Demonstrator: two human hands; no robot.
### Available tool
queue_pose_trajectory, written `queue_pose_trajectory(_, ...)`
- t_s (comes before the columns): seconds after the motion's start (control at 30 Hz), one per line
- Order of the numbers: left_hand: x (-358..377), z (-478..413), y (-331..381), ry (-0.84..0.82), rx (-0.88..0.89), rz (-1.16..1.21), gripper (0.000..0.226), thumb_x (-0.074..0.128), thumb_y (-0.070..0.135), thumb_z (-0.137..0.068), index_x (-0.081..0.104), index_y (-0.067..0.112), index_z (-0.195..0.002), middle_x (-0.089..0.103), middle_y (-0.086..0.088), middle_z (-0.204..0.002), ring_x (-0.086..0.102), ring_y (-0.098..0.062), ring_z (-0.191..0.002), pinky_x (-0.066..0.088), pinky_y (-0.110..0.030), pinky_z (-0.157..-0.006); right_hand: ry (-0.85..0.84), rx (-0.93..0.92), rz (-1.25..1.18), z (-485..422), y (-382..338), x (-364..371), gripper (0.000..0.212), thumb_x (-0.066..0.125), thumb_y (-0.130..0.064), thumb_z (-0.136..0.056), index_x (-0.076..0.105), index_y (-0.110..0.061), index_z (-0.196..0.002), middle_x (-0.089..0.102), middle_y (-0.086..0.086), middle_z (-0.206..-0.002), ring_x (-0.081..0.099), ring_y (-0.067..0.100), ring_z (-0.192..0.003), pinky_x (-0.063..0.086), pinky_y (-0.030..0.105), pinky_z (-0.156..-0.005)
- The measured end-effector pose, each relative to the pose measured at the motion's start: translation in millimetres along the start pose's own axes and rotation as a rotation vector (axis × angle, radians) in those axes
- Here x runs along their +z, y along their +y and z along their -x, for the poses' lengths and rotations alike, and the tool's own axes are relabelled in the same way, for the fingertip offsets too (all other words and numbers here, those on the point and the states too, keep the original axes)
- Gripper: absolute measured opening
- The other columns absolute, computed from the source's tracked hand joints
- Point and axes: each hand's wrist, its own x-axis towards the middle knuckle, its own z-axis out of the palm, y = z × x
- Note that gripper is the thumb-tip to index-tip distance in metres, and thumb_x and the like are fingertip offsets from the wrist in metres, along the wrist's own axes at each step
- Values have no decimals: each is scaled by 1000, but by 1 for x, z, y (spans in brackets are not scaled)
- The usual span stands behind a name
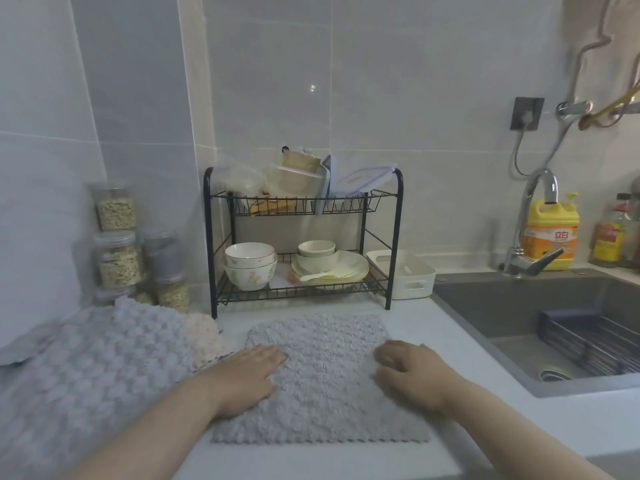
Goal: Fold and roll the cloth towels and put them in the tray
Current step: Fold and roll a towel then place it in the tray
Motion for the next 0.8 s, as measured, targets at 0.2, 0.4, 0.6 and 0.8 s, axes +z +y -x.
queue_pose_trajectory(0.2, 18, 1, -3, 62, -35, 12, 62, 17, 49, -100, -13, 30, -151, -21, 9, -157, -20, -2, -140, -13, -25, -114, -43, -9, 107, -10, 6, 15, 59, 40, -44, -90, 28, -36, -148, 22, -12, -156, 19, 12, -145, 12, 38, -117)
queue_pose_trajectory(0.4, 15, 18, 10, 180, -17, 90, 46, 35, 55, -93, 37, 42, -138, 34, 18, -142, 28, -12, -137, 16, -35, -117, 95, 23, -149, -8, 15, 19, 26, 59, -34, -84, 62, -33, -110, 49, -9, -114, 49, 13, -113, 37, 26, -95)
queue_pose_trajectory(0.6, -7, -25, -22, 493, -196, 511, 29, 45, 23, -99, 60, 19, -123, 56, 3, -126, 52, -13, -112, 40, -29, -99, 203, 115, -431, -21, 20, 12, 31, 54, -35, -94, 59, -28, -124, 52, -8, -128, 51, 11, -117, 34, 22, -94)
queue_pose_trajectory(0.8, -5, -73, -47, 404, -353, 485, 43, 40, 24, -101, 42, 16, -143, 40, -6, -150, 36, -26, -137, 28, -32, -111, 141, 168, -179, -76, 24, 4, 41, 36, -28, -102, 45, -17, -141, 45, 2, -146, 43, 22, -132, 32, 28, -105)
